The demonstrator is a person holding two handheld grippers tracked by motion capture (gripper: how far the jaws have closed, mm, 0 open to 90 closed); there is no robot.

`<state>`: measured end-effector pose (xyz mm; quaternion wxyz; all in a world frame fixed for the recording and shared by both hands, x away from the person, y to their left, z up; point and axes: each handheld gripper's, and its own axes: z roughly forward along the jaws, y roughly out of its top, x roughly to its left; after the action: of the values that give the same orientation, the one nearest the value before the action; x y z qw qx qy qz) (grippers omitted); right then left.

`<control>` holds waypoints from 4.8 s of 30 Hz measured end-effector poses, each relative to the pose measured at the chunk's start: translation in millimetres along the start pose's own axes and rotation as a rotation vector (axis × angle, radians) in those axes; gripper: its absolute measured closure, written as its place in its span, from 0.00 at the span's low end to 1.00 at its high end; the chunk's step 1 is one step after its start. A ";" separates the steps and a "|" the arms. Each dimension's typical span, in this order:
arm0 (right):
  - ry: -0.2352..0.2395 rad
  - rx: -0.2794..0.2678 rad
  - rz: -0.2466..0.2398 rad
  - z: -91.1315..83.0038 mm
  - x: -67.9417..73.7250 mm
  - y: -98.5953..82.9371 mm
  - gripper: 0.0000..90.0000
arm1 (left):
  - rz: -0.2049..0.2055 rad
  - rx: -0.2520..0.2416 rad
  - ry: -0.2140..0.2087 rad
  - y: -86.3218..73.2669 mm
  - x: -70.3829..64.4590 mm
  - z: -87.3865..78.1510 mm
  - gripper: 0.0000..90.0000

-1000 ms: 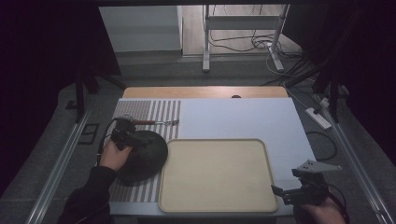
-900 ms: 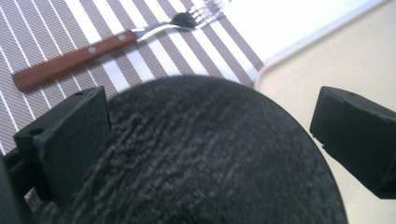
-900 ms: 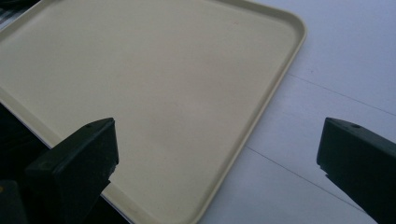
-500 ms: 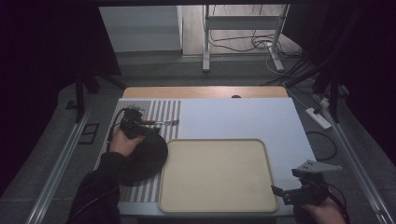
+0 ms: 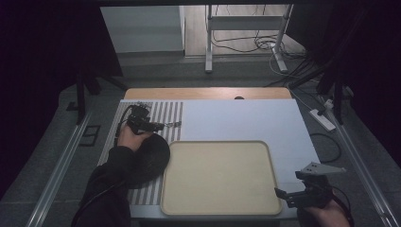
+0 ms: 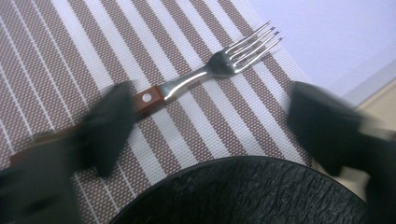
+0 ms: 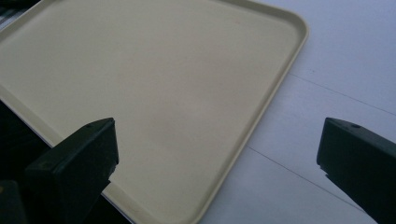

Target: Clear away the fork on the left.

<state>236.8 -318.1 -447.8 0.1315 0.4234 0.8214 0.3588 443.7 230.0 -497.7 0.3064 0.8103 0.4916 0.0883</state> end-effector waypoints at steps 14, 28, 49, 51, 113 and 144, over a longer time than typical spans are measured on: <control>0.003 -0.002 -0.001 0.0 0.3 -0.1 0.00 | 0.022 0.100 0.007 7.7 7.5 30.5 0.99; 0.003 -0.003 -0.003 -0.2 0.4 -0.2 0.00 | 0.026 0.094 0.046 21.3 6.8 51.5 0.99; 0.003 -0.004 -0.006 -0.5 0.6 -0.4 0.00 | 0.043 0.037 0.029 40.3 22.2 29.7 0.59; 0.002 -0.003 -0.006 -0.3 0.6 -0.3 0.00 | 0.047 0.029 0.051 40.5 26.1 26.1 0.46; 0.010 -0.006 -0.007 -0.9 0.4 -0.5 0.00 | 0.212 0.104 0.154 25.9 49.9 -3.4 0.87; -0.024 0.014 -0.040 0.0 4.1 -0.2 0.00 | 0.060 0.050 -0.021 -31.3 0.9 -42.0 0.86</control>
<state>234.1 -314.9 -447.6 0.1454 0.4121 0.8305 0.3455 402.2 258.3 -482.6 0.2885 0.8329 0.4659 0.0767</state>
